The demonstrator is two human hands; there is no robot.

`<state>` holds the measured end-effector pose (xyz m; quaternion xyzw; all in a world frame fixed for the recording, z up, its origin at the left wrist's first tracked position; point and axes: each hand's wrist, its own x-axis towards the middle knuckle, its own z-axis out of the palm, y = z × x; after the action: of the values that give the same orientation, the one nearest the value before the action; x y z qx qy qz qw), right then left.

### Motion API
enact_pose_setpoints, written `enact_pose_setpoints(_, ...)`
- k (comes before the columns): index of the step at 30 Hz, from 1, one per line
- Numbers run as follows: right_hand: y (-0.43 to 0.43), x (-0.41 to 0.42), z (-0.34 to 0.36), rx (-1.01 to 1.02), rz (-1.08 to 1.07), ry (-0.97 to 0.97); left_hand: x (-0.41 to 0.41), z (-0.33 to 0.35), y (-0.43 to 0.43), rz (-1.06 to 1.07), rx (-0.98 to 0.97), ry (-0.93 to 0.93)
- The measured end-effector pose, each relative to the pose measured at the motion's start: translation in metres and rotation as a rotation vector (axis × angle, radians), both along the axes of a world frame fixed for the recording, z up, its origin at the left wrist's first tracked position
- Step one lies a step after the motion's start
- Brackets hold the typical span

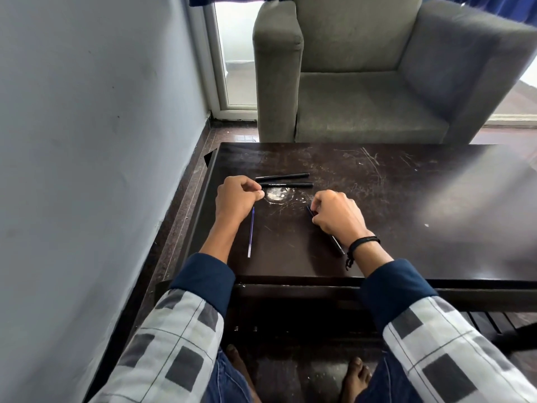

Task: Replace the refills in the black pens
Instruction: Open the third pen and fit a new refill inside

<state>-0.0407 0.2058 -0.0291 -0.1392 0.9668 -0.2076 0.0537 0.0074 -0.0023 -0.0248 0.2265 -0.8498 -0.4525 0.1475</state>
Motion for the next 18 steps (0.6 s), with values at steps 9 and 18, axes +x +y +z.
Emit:
enact_pose_setpoints(9,-0.014,0.022,-0.012,-0.304,-0.068,-0.203,0.003,-0.003,0.017,-0.041,0.085,-0.039)
enact_pose_setpoints(18,-0.012,0.026,0.002,-0.701,-0.063,-0.395,0.008,0.007,0.038,-0.137,0.641,-0.164)
